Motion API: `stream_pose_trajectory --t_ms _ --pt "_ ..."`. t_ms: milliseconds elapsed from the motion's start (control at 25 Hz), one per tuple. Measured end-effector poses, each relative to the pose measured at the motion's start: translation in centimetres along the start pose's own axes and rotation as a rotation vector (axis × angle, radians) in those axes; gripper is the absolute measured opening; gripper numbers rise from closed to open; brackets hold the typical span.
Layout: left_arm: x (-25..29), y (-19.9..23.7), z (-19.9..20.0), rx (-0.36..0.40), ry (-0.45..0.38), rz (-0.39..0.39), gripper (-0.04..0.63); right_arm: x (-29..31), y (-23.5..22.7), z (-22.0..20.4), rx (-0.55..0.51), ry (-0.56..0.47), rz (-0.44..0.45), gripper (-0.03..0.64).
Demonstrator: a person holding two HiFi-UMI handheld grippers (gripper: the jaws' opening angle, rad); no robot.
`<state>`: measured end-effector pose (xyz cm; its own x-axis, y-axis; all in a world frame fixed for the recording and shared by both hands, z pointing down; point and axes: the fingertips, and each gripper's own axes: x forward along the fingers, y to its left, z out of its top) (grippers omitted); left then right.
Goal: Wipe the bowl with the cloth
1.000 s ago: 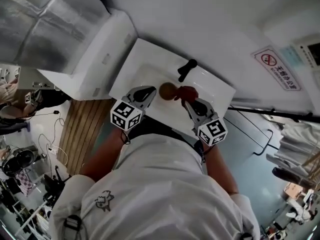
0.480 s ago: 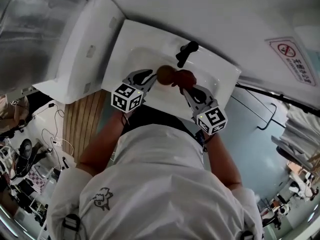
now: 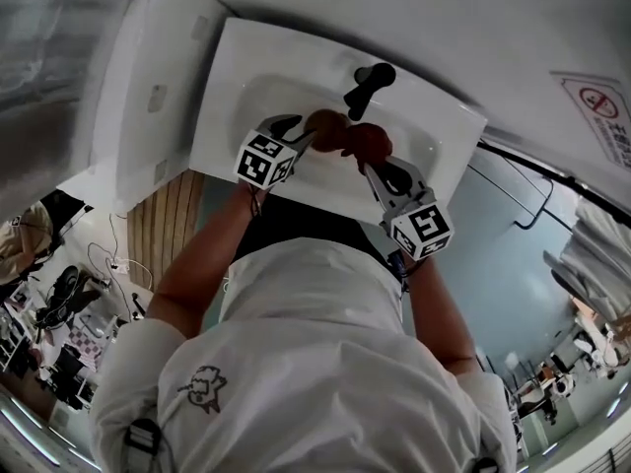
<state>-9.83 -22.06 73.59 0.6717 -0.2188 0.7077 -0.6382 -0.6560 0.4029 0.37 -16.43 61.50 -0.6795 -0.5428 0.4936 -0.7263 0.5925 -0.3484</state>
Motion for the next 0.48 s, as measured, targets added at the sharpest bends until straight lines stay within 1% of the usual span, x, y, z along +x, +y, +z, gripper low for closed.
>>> stream_pose_trajectory --t_ms 200,400,480 --pt "3.3 1.5 -2.3 0.008 0.099 0.013 0.198 0.4 -0.7 -1.4 0.034 0.013 -0.013 0.052" --pt "5.7 2.9 -4.4 -0.046 0.162 0.024 0.202 0.6 -1.0 -2.2 0.057 0.024 -0.026 0.052" --pt "6.3 3.3 -4.8 -0.050 0.184 0.024 0.202 0.7 -1.0 -2.3 0.062 0.023 -0.029 0.052"
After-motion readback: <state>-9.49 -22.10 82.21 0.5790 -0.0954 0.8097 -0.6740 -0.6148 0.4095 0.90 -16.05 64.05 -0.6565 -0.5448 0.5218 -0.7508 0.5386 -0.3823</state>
